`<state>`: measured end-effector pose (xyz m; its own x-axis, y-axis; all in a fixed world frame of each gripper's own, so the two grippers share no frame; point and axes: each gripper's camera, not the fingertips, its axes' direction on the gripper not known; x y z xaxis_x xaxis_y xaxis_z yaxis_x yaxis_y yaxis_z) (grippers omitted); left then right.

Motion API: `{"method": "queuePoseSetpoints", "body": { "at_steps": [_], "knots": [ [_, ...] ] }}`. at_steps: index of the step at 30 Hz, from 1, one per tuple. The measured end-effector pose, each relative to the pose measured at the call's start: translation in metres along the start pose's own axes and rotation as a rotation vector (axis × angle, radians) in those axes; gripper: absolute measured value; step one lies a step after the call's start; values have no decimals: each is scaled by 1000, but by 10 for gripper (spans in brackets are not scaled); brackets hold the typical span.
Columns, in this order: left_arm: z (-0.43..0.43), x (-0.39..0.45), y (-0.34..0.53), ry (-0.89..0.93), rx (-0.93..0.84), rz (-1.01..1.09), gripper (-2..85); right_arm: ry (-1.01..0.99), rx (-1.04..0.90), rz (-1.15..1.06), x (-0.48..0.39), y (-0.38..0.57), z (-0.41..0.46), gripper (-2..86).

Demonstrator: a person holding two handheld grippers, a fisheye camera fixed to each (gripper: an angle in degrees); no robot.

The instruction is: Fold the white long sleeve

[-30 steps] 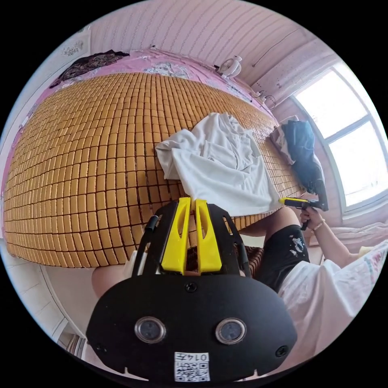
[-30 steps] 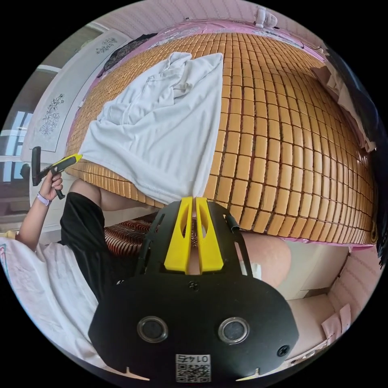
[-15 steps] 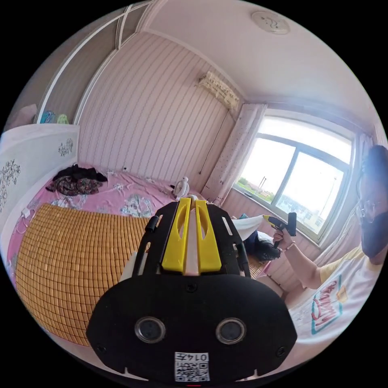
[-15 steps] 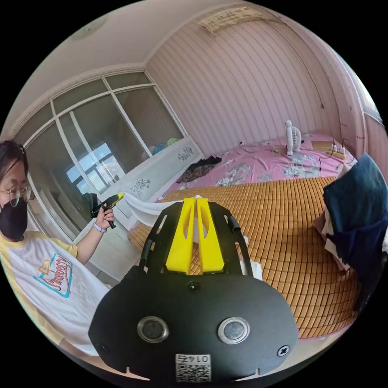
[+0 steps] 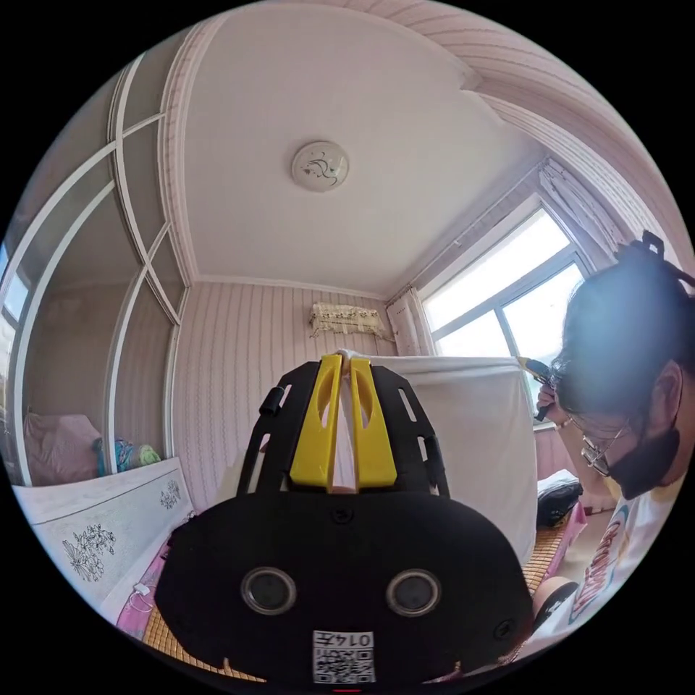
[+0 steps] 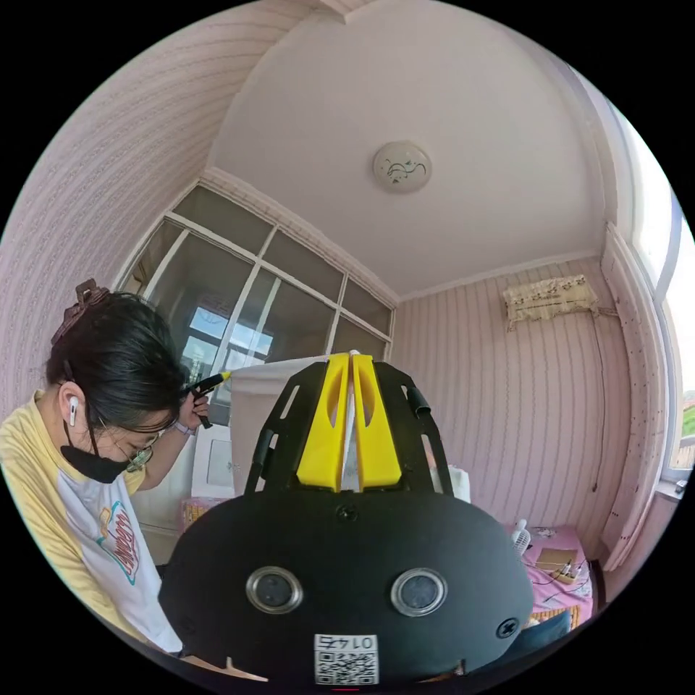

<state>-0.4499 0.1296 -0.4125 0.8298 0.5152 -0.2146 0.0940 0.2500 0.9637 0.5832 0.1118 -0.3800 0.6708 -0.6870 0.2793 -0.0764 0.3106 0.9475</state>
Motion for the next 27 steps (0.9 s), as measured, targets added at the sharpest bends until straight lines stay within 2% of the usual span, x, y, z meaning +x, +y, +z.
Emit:
{"method": "queuePoseSetpoints", "body": {
  "at_steps": [5, 8, 11, 13, 16, 18, 20, 22, 24, 27],
  "knots": [
    [3, -1, -12, -23, 28, 38, -8, -39, 0, 29, 6, -2, -8, 0],
    [56, -28, 14, -39, -129, -49, -8, -21, -18, 57, 20, 3, 11, 0],
    [127, -58, 67, -107, -337, -131, -7, 32, -195, 170, 57, 39, 68, -1],
    [169, -75, 99, -142, -433, -185, -7, 145, -370, 252, 94, 87, 124, 0],
    [224, -93, 116, -172, -487, -231, -7, 195, -460, 398, 144, 134, 180, 0],
    [248, -94, 97, -201, -441, -193, -7, 203, -418, 482, 172, 133, 201, -1],
    [265, -89, 56, -185, -308, -148, -7, 191, -294, 523, 191, 106, 212, -1],
    [271, -82, 34, -152, -225, -112, -7, 174, -122, 434, 189, 62, 220, -1],
    [277, -74, 31, -146, -204, -67, -6, 187, -68, 313, 175, 42, 226, 0],
    [283, -68, 71, -139, -278, -28, -6, 146, -79, 195, 156, 55, 235, 1]
  ]
}}
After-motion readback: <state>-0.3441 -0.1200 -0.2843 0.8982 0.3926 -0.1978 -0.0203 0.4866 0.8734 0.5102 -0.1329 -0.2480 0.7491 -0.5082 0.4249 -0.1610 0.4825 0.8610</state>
